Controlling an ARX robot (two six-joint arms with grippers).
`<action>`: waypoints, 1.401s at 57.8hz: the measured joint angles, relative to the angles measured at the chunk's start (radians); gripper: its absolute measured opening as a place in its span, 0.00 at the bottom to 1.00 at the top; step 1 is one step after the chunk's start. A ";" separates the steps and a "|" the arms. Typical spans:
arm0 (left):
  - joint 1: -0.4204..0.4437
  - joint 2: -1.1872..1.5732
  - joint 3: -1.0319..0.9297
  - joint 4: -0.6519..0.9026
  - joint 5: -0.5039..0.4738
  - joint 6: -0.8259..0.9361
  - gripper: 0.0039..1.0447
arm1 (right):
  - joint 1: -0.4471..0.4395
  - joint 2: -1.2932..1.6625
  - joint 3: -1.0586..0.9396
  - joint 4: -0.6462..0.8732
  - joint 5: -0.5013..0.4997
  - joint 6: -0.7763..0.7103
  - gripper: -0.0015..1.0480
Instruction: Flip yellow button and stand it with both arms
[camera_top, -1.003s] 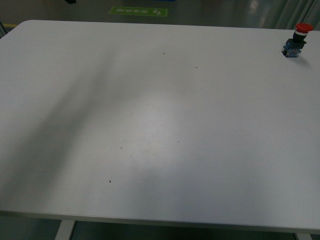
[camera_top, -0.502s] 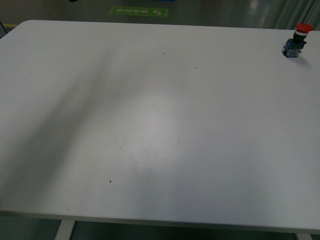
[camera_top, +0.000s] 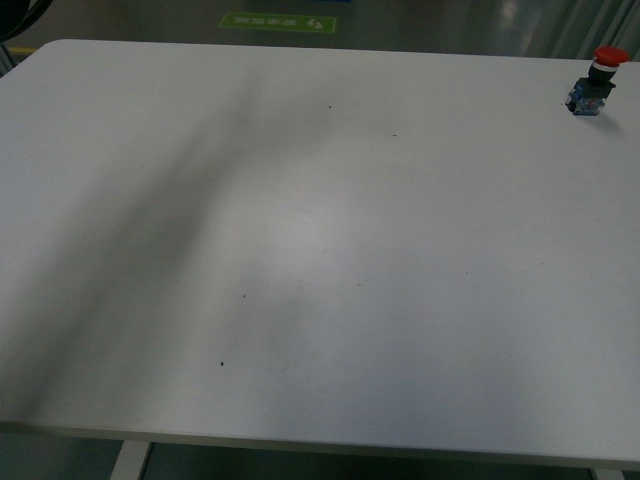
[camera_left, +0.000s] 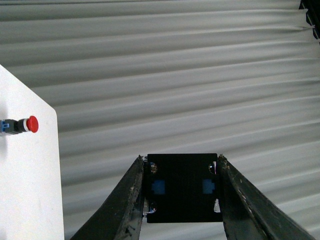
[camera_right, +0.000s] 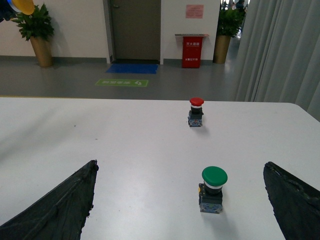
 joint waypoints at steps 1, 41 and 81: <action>-0.004 0.000 0.002 0.001 0.000 0.000 0.34 | 0.000 0.000 0.000 0.000 0.000 0.000 0.93; -0.121 0.009 0.003 0.024 0.035 0.025 0.34 | 0.000 0.000 0.000 0.000 0.001 0.000 0.93; -0.119 0.008 0.002 0.024 0.034 0.035 0.34 | 0.402 1.322 0.648 0.593 0.027 0.864 0.93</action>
